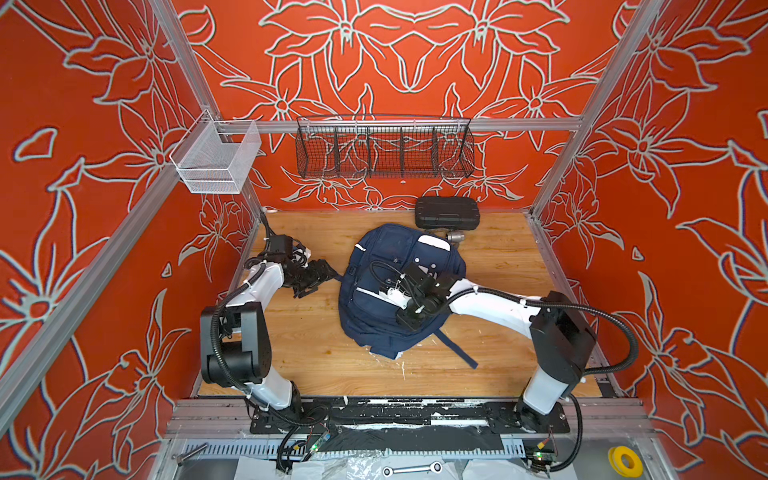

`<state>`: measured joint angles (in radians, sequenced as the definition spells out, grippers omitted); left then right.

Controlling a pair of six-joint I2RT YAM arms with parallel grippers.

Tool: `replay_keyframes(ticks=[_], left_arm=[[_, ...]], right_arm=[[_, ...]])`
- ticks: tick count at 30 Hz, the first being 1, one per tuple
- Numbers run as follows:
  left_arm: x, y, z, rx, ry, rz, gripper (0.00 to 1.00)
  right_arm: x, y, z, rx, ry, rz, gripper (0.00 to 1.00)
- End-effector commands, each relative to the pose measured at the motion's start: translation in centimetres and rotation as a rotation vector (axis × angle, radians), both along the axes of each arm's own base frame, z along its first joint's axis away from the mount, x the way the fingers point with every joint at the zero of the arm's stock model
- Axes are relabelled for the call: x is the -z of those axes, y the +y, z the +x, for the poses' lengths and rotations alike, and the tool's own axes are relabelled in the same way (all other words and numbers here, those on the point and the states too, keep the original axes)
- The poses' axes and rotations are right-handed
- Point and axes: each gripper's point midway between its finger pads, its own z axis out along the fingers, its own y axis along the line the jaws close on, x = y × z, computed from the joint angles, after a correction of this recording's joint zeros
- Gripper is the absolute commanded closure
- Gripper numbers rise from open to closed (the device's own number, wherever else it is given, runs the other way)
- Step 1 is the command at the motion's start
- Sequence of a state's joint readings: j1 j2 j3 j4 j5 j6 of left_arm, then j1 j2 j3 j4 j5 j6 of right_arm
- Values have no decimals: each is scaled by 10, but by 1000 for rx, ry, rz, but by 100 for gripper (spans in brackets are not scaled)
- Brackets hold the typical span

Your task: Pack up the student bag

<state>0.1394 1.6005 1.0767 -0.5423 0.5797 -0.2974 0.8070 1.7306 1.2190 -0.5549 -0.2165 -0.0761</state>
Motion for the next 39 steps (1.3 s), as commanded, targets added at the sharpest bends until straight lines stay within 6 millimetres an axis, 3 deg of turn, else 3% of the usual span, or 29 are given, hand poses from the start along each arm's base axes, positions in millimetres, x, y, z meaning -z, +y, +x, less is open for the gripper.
replay_keyframes(ticks=[1,5,9,12,16,22,29,34,39], left_arm=[[0,-18,12,0,-4,-42,14],[-7,-39,23,-2,3,-41,19],[-14,-56,35,-30,-18,-30,26],[-2,-68,42,-16,13,3,37],[20,-71,48,-18,74,87,49],[35,-68,54,-58,91,199,50],[48,-76,63,-72,112,198,51],[61,-76,54,-66,156,221,59],[61,-76,53,-67,161,218,73]], right_arm=[[-33,13,8,-40,-32,100,61],[-59,35,19,-22,-45,209,57],[-53,41,24,-1,-30,214,55],[-48,40,26,14,-29,212,55],[-46,40,30,42,-32,215,55],[-44,41,29,67,-24,241,55],[-41,47,30,52,-10,247,55],[-42,48,40,69,-27,242,55],[-48,46,59,121,-19,286,55]])
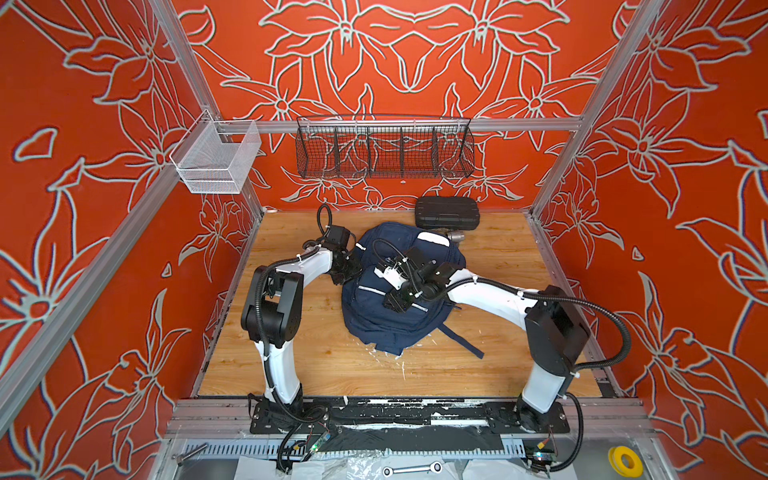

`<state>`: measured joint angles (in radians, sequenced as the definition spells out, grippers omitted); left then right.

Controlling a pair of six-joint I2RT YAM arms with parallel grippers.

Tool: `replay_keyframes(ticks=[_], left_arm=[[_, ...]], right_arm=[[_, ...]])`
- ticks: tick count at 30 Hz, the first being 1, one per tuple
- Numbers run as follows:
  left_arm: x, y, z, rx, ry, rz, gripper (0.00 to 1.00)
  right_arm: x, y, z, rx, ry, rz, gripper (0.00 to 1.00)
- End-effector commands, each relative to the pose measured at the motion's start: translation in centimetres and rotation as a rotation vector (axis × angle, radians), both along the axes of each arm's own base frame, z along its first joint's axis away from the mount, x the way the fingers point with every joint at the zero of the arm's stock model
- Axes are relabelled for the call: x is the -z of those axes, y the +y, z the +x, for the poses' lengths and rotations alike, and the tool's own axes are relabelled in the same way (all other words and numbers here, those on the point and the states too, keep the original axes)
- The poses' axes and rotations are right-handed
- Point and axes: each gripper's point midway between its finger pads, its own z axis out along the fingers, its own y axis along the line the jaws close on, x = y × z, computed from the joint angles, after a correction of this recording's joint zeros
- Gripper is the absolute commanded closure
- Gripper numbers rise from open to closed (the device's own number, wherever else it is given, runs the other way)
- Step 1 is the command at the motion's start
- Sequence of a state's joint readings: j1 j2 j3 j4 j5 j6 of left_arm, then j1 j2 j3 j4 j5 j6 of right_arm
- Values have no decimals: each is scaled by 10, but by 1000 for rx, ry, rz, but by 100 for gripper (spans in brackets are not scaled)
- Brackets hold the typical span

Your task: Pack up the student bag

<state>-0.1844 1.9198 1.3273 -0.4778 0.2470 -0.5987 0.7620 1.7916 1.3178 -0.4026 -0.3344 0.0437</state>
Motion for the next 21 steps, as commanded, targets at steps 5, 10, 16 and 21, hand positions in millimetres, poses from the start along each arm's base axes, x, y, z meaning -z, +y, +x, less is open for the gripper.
replay_keyframes(ticks=[5,10,16,21], left_arm=[[1,-1,-8,20,39,15,95],[-8,-1,-14,47,32,13,100],[-23,-3,-18,67,3,0,100],[-26,-7,-16,84,-1,-11,100]], right_arm=[[-29,1,52,94,-38,98,49],[-19,-10,92,141,20,20,41],[14,-2,97,27,210,-60,34],[28,4,97,-54,262,-65,34]])
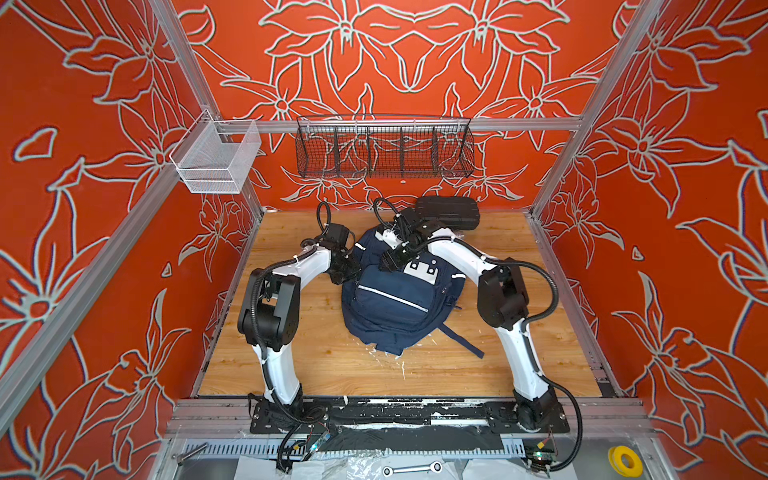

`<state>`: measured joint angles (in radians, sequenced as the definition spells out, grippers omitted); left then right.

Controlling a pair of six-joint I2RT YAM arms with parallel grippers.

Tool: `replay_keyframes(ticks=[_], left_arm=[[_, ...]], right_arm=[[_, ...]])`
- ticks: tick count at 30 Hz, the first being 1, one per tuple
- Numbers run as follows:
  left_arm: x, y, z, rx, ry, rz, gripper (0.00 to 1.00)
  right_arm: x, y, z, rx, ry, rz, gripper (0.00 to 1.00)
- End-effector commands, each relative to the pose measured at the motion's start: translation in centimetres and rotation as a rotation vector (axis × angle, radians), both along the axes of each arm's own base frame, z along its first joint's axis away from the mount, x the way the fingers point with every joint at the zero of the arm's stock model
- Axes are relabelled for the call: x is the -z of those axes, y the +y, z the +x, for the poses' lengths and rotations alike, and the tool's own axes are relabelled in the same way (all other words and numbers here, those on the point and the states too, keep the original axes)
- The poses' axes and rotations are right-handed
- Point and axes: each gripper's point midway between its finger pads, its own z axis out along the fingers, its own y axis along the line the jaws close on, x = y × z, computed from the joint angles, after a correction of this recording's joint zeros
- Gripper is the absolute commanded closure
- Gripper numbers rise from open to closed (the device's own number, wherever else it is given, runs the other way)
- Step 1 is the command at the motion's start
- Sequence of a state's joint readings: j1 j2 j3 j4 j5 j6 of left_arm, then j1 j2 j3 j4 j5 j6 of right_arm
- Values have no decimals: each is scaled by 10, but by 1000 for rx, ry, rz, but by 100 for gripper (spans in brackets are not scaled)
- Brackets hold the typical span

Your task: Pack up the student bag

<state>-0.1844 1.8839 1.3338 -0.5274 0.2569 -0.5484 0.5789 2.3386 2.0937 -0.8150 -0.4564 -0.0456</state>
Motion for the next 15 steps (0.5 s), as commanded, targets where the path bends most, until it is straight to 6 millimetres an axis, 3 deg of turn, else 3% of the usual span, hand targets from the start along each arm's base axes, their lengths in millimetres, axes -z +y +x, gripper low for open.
replay_keyframes(ticks=[1,5,15], left_arm=[[-14,-7,-8,38,6,-20,100],[-13,-9,-7,50,11,-19,100],[-18,-16,3,82,7,-35,100]], right_arm=[[3,0,-28,-122,117,1,35],[4,1,-34,-168,198,53,41],[19,8,-43,-166,331,125,78]])
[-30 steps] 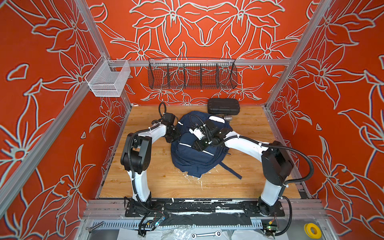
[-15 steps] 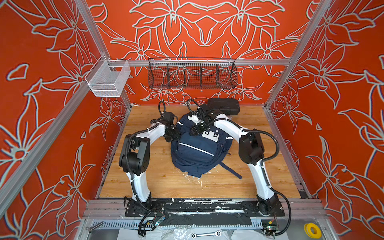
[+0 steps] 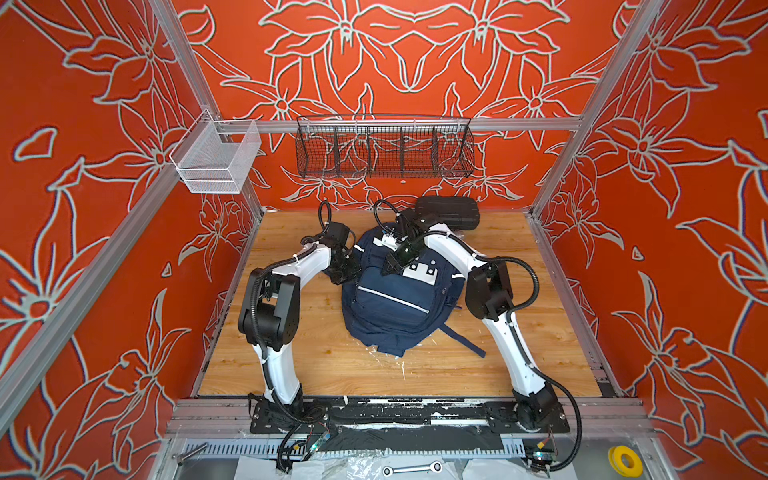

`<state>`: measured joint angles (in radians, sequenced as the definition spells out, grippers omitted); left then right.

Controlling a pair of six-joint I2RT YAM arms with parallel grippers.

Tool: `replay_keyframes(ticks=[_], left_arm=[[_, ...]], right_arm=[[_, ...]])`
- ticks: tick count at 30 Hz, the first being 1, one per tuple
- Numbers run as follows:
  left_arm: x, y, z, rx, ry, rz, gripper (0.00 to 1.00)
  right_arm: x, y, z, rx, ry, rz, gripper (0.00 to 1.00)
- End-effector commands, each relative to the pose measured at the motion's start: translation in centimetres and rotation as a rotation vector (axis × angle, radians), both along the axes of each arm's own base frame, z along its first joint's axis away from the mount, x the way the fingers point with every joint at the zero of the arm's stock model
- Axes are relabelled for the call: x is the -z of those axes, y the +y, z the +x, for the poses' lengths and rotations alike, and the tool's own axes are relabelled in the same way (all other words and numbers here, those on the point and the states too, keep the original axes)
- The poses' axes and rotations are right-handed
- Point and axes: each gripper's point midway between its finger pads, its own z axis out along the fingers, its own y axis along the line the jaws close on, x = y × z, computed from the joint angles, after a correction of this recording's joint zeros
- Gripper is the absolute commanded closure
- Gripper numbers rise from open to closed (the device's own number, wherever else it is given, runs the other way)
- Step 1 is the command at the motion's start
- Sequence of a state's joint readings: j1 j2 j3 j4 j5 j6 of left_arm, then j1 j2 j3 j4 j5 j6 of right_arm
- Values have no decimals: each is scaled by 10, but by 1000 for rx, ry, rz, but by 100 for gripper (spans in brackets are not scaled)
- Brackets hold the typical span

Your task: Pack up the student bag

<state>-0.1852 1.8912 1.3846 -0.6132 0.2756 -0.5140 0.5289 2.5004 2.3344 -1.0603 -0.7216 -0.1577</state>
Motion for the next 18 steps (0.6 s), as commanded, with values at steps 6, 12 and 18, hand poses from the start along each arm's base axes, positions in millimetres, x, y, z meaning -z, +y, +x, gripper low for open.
replay_keyframes(ticks=[6,12,18], left_arm=[[-15,-12,14,62,-31,-24,100],[-11,-3,14,62,-9,-26,100],[-12,4,9,44,3,-56,100]], right_arm=[[-7,2,3,160,59,45,100],[-51,-29,51,560,49,139,100],[-69,-70,74,930,104,301,100]])
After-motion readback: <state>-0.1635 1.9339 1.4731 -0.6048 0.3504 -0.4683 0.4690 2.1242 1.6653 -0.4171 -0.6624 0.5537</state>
